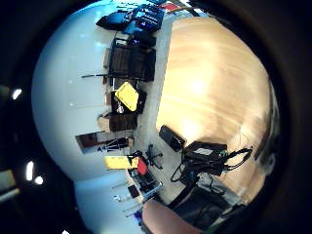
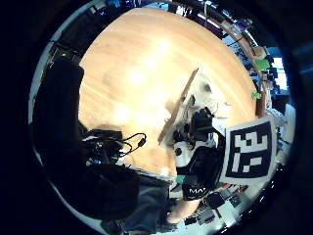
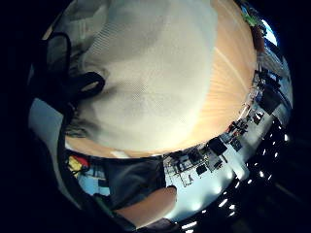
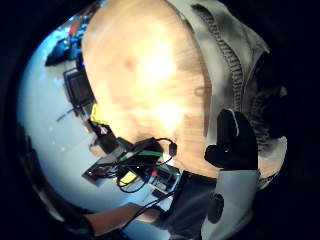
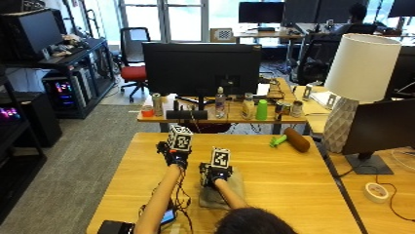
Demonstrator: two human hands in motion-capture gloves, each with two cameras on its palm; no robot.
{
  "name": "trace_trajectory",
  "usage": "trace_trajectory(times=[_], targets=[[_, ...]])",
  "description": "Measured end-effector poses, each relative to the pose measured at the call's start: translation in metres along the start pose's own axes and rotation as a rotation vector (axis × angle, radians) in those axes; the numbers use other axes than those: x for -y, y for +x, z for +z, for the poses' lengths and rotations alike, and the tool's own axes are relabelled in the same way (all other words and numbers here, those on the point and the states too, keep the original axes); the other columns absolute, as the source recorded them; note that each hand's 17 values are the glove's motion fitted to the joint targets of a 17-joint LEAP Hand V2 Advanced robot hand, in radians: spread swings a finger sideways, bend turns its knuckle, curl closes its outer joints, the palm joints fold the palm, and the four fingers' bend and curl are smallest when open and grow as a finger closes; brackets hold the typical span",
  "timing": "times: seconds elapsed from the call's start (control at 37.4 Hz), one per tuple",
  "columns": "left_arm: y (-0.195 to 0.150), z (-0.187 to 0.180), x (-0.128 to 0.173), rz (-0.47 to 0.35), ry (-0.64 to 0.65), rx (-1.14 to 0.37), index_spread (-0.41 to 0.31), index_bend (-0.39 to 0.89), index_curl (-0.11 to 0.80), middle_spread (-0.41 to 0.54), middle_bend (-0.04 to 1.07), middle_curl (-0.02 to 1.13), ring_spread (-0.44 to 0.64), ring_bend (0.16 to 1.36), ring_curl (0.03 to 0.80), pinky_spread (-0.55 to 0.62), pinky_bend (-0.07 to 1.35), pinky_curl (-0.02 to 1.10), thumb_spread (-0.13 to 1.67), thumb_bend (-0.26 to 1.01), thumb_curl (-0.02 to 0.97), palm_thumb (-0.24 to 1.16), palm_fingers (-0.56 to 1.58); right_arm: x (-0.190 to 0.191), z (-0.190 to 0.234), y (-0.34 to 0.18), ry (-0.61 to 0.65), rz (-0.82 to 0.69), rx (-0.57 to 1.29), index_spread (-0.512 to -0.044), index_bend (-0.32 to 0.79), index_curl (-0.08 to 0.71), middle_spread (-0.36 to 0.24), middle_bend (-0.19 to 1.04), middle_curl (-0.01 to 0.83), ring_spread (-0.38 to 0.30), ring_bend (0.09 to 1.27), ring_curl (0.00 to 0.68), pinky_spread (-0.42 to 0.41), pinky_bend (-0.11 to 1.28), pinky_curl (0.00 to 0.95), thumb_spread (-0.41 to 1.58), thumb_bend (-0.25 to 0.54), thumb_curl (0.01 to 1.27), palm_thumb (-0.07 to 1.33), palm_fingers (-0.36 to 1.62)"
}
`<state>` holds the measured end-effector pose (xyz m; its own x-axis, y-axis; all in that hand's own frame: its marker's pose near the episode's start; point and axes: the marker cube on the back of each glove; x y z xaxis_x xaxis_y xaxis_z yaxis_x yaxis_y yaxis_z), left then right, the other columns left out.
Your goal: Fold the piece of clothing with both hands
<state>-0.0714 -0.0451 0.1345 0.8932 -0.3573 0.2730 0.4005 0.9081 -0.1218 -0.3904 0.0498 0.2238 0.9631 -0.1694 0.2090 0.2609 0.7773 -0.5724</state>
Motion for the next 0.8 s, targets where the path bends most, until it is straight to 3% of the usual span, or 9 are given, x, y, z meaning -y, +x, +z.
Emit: trace_trajectory(times=[0.05, 0.24, 0.4, 0.53, 0.8], targets=[[0.008, 0.011, 0.018, 0.008, 0.0, 0.002, -0.001, 0.14, 0.242, 0.302, 0.18, 0.23, 0.4, 0.65, 0.308, 0.39, 0.47, 0.36, 1.54, 0.07, 0.185, 0.19, -0.01, -0.003, -0.006, 0.0, 0.015, -0.017, -0.003, -0.227, -0.11, -0.038, -0.09, 0.55, 0.499, -0.189, 1.12, 0.473, -0.29, 1.18, 0.452, 0.92, -0.031, 0.52, 1.02, 0.7], [0.015, 0.018, 0.023, 0.037, -0.021, -0.012, -0.001, 0.14, 0.244, 0.302, 0.18, 0.24, 0.4, 0.66, 0.304, 0.39, 0.48, 0.35, 1.58, 0.07, 0.178, 0.18, -0.02, -0.033, -0.056, 0.013, 0.06, -0.057, 0.036, -0.243, -0.03, -0.015, -0.071, 0.52, 0.481, -0.166, 1.05, 0.441, -0.254, 1.12, 0.418, 1.05, -0.023, 0.5, 0.95, 0.7], [0.021, 0.018, 0.017, 0.06, -0.044, -0.029, -0.001, 0.14, 0.246, 0.302, 0.17, 0.24, 0.41, 0.66, 0.302, 0.39, 0.48, 0.35, 1.58, 0.07, 0.173, 0.18, -0.02, 0.0, -0.124, 0.056, 0.294, -0.086, 0.046, -0.258, 0.02, 0.003, -0.063, 0.49, 0.465, -0.154, 0.97, 0.416, -0.222, 1.06, 0.393, 1.12, -0.02, 0.48, 0.91, 0.74], [0.024, 0.017, 0.006, 0.072, -0.084, -0.025, -0.001, 0.13, 0.246, 0.303, 0.17, 0.24, 0.41, 0.67, 0.3, 0.39, 0.49, 0.35, 1.57, 0.07, 0.167, 0.16, -0.03, -0.021, -0.164, 0.093, 0.388, -0.061, 0.059, -0.262, 0.02, 0.008, -0.06, 0.46, 0.456, -0.148, 0.93, 0.404, -0.201, 1.01, 0.378, 1.17, -0.02, 0.46, 0.89, 0.77], [0.041, 0.015, 0.01, 0.15, -0.09, -0.062, 0.006, 0.13, 0.247, 0.312, 0.17, 0.25, 0.4, 0.68, 0.297, 0.39, 0.49, 0.35, 1.55, 0.05, 0.162, 0.13, -0.03, -0.034, -0.186, 0.133, 0.465, 0.032, 0.082, -0.26, 0.01, 0.013, -0.058, 0.42, 0.446, -0.136, 0.85, 0.394, -0.172, 0.94, 0.365, 1.22, -0.014, 0.44, 0.87, 0.78]])
